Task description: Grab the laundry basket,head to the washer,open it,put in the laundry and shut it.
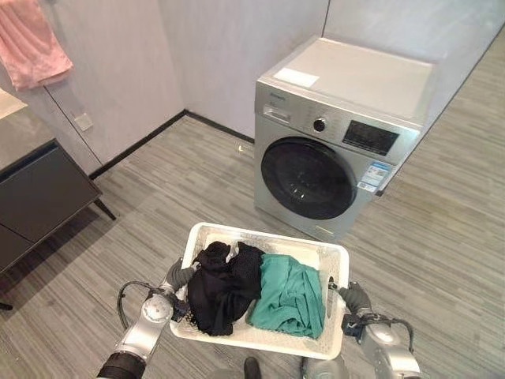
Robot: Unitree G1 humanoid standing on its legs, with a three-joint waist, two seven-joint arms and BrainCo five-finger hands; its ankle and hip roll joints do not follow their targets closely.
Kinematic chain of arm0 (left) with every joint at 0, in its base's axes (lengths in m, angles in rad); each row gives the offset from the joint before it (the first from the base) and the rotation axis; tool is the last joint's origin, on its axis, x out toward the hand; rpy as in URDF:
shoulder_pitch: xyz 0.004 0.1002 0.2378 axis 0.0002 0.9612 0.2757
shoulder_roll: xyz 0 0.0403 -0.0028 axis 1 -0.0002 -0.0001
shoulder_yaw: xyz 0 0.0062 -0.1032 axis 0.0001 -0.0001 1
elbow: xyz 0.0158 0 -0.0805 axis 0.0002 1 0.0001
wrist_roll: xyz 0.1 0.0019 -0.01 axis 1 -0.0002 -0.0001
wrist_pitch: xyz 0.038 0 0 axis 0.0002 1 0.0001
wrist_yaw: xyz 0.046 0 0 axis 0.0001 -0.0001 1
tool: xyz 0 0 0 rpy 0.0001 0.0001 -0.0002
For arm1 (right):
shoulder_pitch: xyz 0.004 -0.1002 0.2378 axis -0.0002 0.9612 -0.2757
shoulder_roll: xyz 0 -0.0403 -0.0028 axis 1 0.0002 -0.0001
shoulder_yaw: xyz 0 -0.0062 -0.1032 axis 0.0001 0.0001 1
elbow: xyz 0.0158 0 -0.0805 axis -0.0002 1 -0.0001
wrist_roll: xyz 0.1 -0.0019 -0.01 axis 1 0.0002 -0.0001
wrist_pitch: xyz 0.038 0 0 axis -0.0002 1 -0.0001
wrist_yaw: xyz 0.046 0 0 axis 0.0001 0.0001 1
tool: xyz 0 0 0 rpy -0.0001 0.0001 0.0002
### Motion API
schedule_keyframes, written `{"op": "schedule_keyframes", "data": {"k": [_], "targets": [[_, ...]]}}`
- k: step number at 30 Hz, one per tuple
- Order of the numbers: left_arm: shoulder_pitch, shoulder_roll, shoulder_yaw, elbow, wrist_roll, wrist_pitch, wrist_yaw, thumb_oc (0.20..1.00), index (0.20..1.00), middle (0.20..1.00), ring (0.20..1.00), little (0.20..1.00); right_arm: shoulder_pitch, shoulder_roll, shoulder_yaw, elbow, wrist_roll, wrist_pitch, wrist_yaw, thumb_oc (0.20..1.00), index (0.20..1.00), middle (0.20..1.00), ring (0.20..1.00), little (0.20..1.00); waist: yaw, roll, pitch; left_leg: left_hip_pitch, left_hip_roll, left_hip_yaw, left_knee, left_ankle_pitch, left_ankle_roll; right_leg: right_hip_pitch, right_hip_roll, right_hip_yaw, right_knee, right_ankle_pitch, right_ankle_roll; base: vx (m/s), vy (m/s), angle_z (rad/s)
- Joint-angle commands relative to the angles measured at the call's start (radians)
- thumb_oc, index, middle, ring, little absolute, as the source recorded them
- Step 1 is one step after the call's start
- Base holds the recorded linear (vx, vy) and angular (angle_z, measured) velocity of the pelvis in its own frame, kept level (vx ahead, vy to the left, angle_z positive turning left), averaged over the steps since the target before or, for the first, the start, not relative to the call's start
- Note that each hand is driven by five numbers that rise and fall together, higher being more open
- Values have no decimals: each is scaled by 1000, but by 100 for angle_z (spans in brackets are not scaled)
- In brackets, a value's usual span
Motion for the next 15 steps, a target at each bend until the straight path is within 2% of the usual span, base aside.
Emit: {"op": "schedule_keyframes", "data": {"k": [1,2,3,5,6,7,8,9,10,11,13,14,15], "targets": [[-40,50,62,-41,-5,-49,70,200,200,200,200,200,-26,-46,-38,-6,17,-45,41,200,200,200,200,200,-19,-40,11,22,140,-43,120,-109,-69,86,-107,107,-127,135,113,397,-159,73],[-50,46,60,-27,-3,-48,78,200,200,200,200,200,-28,-45,-31,-3,15,-44,43,200,200,200,200,200,-19,-41,15,43,142,-40,122,-120,-72,76,-115,95,-145,146,119,513,-253,72],[-52,39,62,-3,-2,-50,82,200,200,200,200,200,-32,-46,-21,5,11,-45,47,200,200,200,200,200,-14,-49,5,91,142,-27,118,-132,-82,85,-125,43,-144,157,125,439,-232,58],[-46,33,60,8,-3,-52,83,200,200,200,200,200,-25,-46,-15,7,8,-45,49,200,200,200,200,200,-16,-50,-2,118,146,-25,114,-136,-89,86,-127,37,-105,160,124,381,-219,5],[-34,21,51,25,-9,-56,83,200,200,200,200,200,-9,-48,-8,1,6,-45,53,200,200,200,200,200,-24,-50,-24,156,173,-33,132,-129,-109,91,-108,42,-44,160,111,442,-312,-26],[-26,13,47,35,-17,-58,83,200,200,200,200,200,-3,-50,-4,7,12,-46,52,200,200,200,200,200,-31,-44,-38,151,203,-46,174,-88,-129,104,-79,49,-15,149,93,569,-463,-8],[-16,10,48,38,-26,-57,80,200,200,200,200,200,2,-54,-1,7,14,-45,51,200,200,200,200,200,-32,-43,-46,124,241,-50,263,-21,-147,127,-51,46,-1,133,70,482,-607,22],[8,10,55,36,-53,-53,71,200,200,200,200,200,4,-61,7,16,33,-50,46,200,200,200,200,200,-15,-49,-36,10,303,-82,545,118,-151,192,-6,31,-10,97,13,421,-720,54],[13,12,60,37,-63,-48,79,200,200,200,200,200,-1,-71,17,19,42,-47,37,200,200,200,200,200,6,-62,-9,-103,309,-146,773,189,-130,231,36,50,-18,76,-39,408,-703,18],[17,4,64,44,-77,-44,89,200,200,200,200,200,-5,-73,22,42,43,-46,22,200,200,200,200,200,25,-73,3,-183,279,-174,822,160,-104,263,54,80,-30,56,-56,282,-412,-31],[23,0,62,45,-84,-42,88,200,200,200,200,200,-3,-77,27,73,21,-39,19,200,200,200,200,200,36,-74,10,-247,258,-172,741,128,-101,286,55,106,-37,47,-52,259,-69,-116],[36,-3,76,50,-89,-46,89,200,200,200,200,200,0,-76,29,108,3,-32,21,200,200,200,200,200,56,-62,15,-257,202,-199,567,94,-105,308,66,148,-51,40,-36,196,67,-108],[36,-3,76,50,-88,-46,89,200,200,200,200,200,0,-76,29,109,3,-32,21,200,200,200,200,200,57,-67,14,-254,198,-196,558,100,-104,307,62,150,-53,42,-35,226,118,-84]]}}
